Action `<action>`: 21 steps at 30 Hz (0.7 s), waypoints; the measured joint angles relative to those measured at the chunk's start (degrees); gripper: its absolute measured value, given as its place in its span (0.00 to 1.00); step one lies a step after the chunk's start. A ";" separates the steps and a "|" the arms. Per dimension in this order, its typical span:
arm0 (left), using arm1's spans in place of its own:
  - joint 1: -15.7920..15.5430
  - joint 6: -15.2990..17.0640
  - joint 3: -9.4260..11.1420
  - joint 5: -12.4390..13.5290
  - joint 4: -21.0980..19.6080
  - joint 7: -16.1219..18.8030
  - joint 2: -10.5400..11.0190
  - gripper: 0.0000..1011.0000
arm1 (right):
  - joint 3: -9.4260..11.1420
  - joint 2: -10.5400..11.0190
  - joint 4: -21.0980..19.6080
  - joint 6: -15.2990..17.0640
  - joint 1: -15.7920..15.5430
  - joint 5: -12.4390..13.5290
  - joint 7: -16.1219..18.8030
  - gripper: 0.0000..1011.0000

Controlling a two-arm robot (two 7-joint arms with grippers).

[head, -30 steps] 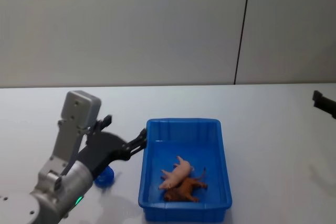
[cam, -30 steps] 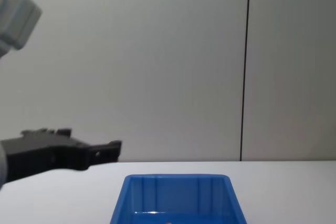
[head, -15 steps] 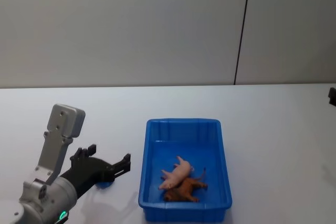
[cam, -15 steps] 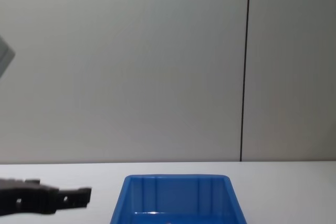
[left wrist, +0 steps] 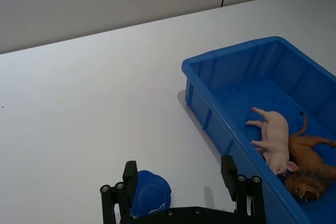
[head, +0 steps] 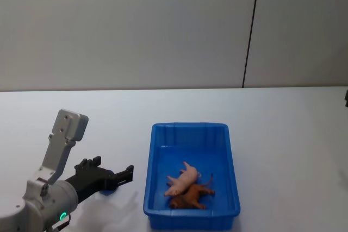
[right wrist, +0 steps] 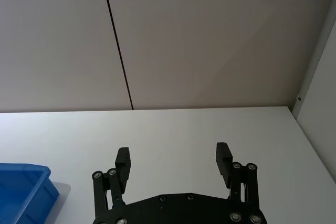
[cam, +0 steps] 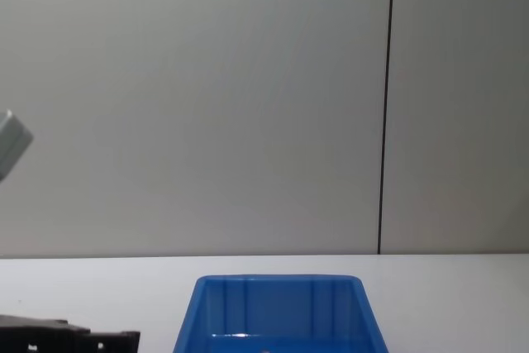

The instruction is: Pick up the two dolls from the table and place them into the box.

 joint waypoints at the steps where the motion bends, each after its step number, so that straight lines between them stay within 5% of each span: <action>1: -0.33 0.11 0.02 0.13 0.63 -0.42 -0.17 0.99 | 0.02 0.01 0.00 -0.01 0.00 0.01 -0.02 0.99; 21: -3.55 4.42 0.14 2.95 8.01 -4.00 -1.54 0.99 | 0.21 0.12 0.00 -0.18 -0.13 0.16 -0.23 0.99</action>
